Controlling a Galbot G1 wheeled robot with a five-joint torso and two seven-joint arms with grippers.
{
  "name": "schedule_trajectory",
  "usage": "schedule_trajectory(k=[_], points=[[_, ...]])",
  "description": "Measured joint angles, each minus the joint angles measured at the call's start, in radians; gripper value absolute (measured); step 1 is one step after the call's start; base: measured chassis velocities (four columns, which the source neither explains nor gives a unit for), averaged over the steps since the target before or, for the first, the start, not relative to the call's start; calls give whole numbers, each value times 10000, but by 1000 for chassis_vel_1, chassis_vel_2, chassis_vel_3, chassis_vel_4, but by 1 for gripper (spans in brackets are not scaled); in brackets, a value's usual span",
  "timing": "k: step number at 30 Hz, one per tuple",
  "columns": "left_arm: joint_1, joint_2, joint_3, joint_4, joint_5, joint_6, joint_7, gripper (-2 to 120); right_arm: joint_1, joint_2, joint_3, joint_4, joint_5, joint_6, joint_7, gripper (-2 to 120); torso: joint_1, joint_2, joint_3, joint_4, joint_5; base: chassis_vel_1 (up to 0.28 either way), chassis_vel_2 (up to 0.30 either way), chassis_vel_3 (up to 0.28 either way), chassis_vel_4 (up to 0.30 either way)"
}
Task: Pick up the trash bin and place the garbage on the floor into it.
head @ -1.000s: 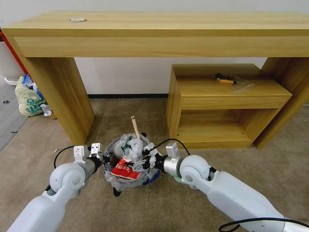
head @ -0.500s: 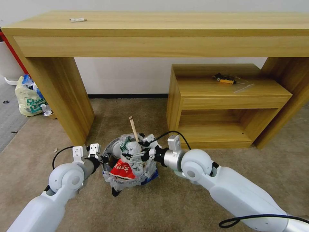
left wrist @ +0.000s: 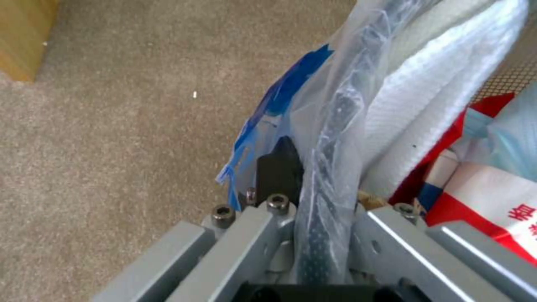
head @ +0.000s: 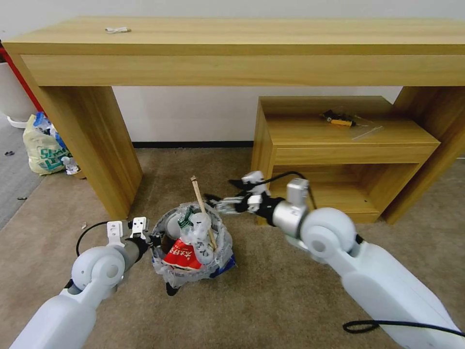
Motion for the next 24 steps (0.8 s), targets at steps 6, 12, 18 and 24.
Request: schedule_trajectory(k=[6, 12, 18, 24], points=[[382, 15, -366, -186, 13, 3, -92, 0, -1294, -5, 964, -150, -2076, 1650, 257, 100, 0, 0, 0, 16, -1, 0, 0, 0, 0], [238, 12, -257, -140, -47, 2, -118, 0, -3152, 165, 2635, -276, -3618, 3055, 191, 100, 0, 0, 0, 4, 0, 0, 0, 0, 0], [294, 101, -266, -89, -54, 3, -117, 0, -5335, 520, 4441, -496, -5101, 4844, -142, 100, 0, 0, 0, 7, 0, 0, 0, 0, 0], [304, 203, -331, -13, -117, 1, -107, 0, -7541, 1135, 6045, -534, -6552, 6878, -790, 100, 0, 0, -1, 9, -2, 0, 0, 0, 0]])
